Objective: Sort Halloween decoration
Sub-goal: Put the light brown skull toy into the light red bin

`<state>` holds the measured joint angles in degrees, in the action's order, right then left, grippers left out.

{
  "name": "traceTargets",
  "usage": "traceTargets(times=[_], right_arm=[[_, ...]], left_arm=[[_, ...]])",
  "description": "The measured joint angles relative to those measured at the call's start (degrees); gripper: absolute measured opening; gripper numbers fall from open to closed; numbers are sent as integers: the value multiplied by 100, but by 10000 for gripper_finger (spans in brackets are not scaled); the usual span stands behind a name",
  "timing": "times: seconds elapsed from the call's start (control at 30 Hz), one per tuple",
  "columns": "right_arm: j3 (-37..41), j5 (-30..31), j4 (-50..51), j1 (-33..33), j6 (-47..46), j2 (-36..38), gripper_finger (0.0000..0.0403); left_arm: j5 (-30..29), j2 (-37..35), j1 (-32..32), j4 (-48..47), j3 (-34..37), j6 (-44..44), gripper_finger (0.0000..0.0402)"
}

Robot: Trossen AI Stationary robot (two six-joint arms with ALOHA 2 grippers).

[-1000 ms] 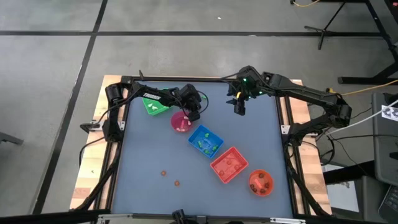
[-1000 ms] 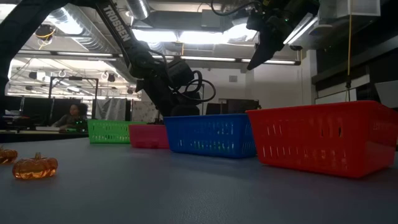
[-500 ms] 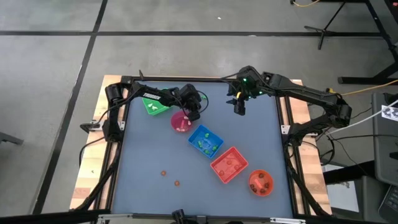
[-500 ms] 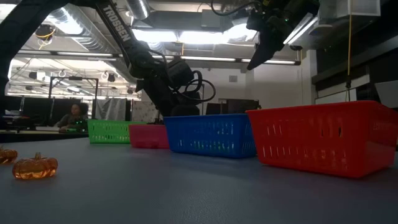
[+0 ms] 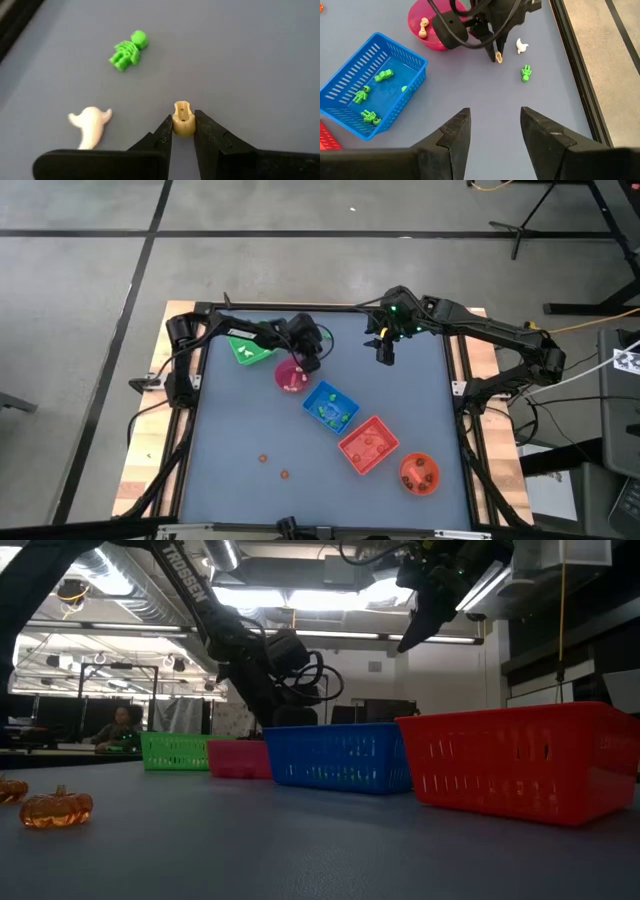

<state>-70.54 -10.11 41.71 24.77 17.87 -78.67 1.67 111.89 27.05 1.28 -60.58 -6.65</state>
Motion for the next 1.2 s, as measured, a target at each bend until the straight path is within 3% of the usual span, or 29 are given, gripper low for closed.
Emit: traceTargets(times=[0.33,0.8,1.2], right_arm=[[0,0,3,-2,0,0,170],[0,0,1,-2,0,0,170],[0,0,1,-2,0,0,170]], left_arm=[[46,-810,-53,-665,-6,30,40],[81,-2222,-736,-2772,-12,462,40],[75,-2327,-1482,-3530,-15,955,41]])
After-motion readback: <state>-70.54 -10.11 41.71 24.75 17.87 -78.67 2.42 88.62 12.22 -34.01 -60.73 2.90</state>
